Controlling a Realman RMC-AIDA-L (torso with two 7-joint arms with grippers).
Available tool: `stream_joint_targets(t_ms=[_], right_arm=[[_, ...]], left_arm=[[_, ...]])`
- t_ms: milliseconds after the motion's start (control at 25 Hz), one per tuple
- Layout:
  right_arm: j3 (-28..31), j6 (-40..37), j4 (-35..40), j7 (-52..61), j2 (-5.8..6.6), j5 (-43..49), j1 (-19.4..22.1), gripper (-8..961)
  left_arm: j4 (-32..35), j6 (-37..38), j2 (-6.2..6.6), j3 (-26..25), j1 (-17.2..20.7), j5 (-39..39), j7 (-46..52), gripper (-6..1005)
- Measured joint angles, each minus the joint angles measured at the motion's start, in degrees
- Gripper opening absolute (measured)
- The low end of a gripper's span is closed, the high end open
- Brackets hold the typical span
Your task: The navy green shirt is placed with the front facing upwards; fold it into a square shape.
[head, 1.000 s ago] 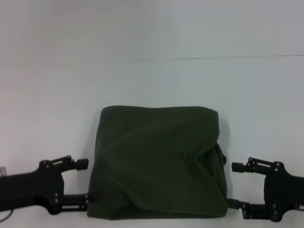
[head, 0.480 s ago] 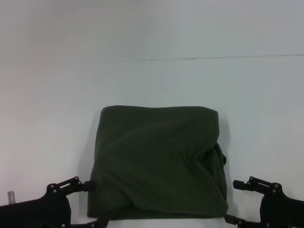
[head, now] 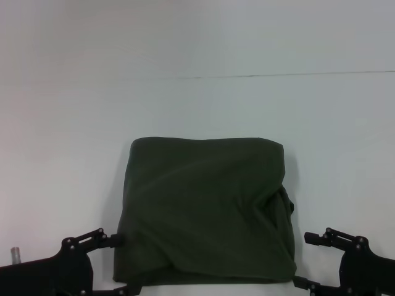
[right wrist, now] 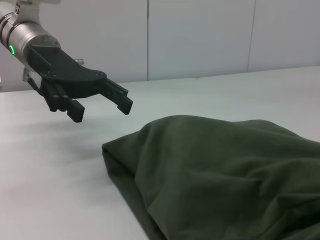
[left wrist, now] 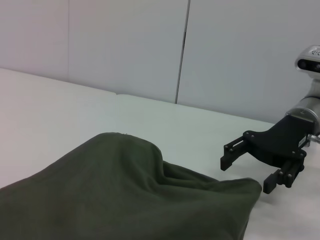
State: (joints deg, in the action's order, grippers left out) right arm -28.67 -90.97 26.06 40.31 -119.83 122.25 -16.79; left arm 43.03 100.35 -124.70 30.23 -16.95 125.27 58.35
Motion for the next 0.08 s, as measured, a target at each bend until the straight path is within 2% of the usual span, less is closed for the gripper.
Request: stream_joint_targets(t_ms=[80], right_arm=[[0.33, 0.0, 0.0, -0.01, 0.04, 0.0, 0.01, 841]], left_arm=[[-0.05, -0.07, 0.0, 0.0, -0.09, 0.05, 0.0, 904]])
